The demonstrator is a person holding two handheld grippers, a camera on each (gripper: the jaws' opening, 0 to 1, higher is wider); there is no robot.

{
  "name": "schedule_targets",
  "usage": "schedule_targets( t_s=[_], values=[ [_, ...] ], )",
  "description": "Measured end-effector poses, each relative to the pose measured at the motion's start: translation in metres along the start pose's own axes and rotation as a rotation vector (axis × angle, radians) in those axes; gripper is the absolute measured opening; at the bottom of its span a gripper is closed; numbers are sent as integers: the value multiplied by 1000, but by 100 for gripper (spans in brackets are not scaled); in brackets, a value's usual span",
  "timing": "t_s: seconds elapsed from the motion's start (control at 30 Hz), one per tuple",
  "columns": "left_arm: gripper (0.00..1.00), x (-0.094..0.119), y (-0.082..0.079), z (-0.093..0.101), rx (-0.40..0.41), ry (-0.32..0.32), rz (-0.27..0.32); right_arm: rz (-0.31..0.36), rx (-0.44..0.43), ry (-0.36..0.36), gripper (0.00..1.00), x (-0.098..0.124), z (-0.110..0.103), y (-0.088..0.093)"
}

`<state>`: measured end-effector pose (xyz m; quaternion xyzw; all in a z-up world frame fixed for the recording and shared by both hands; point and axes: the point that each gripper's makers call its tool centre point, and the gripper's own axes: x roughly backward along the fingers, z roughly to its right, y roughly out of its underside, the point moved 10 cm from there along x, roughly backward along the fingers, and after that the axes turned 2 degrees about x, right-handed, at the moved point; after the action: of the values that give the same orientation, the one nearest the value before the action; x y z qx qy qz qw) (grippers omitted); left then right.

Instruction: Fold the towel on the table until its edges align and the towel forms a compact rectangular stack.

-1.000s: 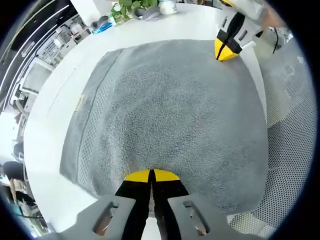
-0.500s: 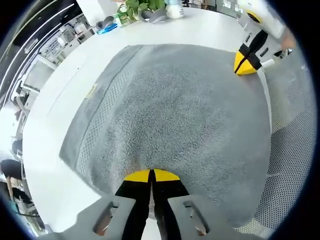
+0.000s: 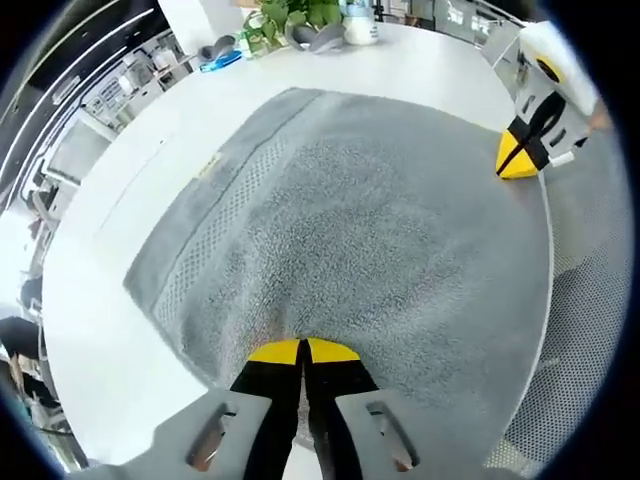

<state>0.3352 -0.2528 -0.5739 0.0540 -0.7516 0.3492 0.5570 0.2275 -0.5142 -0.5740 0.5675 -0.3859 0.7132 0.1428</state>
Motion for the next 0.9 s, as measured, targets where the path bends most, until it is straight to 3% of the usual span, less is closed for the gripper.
schedule_targets(
  t_s=[0.13,0.23,0.4,0.5,0.57,0.9],
  values=[
    [1,-1,4,-5,83,10,47,0,51,16,0,0,-2,0],
    [1,0,5,-2,89,0,56,10,71,17,0,0,-1,0],
    [1,1,5,5,27,-55,60,20,63,0,0,0,-6,-1],
    [1,2,6,5,-1,-62,54,-6,132,27,0,0,-10,-5],
    [1,3,5,5,-60,-67,35,-11,155,32,0,0,-14,-6],
    [1,8,12,7,-62,-114,6,35,153,-24,0,1,-24,-3]
  ],
)
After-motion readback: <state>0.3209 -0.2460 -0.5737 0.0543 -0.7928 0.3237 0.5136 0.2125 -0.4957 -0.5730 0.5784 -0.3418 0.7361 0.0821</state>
